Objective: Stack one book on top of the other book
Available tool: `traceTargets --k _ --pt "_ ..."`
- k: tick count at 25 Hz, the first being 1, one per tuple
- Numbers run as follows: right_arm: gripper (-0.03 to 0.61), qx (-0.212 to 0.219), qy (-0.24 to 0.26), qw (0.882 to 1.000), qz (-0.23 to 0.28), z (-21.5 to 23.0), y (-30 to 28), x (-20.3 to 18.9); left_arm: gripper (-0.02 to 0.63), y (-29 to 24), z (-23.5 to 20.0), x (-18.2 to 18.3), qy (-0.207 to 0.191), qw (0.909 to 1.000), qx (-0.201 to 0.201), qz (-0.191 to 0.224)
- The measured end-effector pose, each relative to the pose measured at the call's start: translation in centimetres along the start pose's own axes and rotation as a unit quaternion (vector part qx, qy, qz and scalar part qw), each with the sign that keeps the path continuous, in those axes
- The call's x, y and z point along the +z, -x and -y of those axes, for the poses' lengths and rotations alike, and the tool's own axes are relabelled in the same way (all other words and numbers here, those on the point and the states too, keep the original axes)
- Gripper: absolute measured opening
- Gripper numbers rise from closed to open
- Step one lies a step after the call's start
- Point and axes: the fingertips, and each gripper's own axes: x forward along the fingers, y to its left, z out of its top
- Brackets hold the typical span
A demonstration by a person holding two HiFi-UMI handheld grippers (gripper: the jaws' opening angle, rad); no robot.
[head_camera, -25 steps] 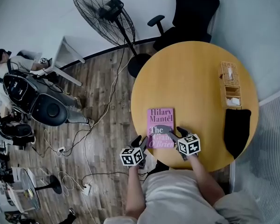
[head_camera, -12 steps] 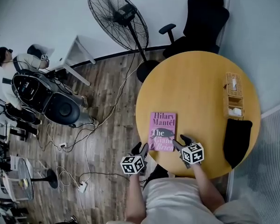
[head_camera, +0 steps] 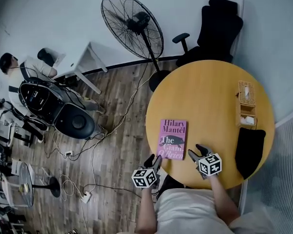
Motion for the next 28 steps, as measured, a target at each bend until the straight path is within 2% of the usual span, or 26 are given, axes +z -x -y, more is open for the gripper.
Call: traceTargets --k 4,7,9,17,22,28 --pt "0.217 -0.005 0.015 1.000 0.005 -0.2 1.6 -0.3 0.186 0.3 0.2 0.7 -0.009 0.9998 0.002 0.017" --pt "0.209 -0.012 0.009 1.000 0.011 0.3 2.3 -0.6 0.183 0.1 0.8 1.1 -0.020 0.9995 0.004 0.025" --pt "0.199 -0.014 0.005 1.000 0.012 0.5 2.5 -0.8 0.161 0.2 1.0 1.1 -0.029 0.9992 0.005 0.025" --pt "0.133 -0.009 -0.001 1.000 0.013 0.3 2.1 -0.9 0.095 0.8 0.5 1.3 -0.039 0.9988 0.012 0.026" --pt "0.075 -0.001 -0.007 1.000 0.005 -0.2 1.9 -1.4 0.048 1.4 -0.1 1.0 -0.032 0.9989 0.020 0.027" --pt "0.025 0.002 -0.010 1.000 -0.003 -0.1 1.8 -2.2 0.029 0.9 -0.3 0.5 -0.029 0.9995 0.009 0.001"
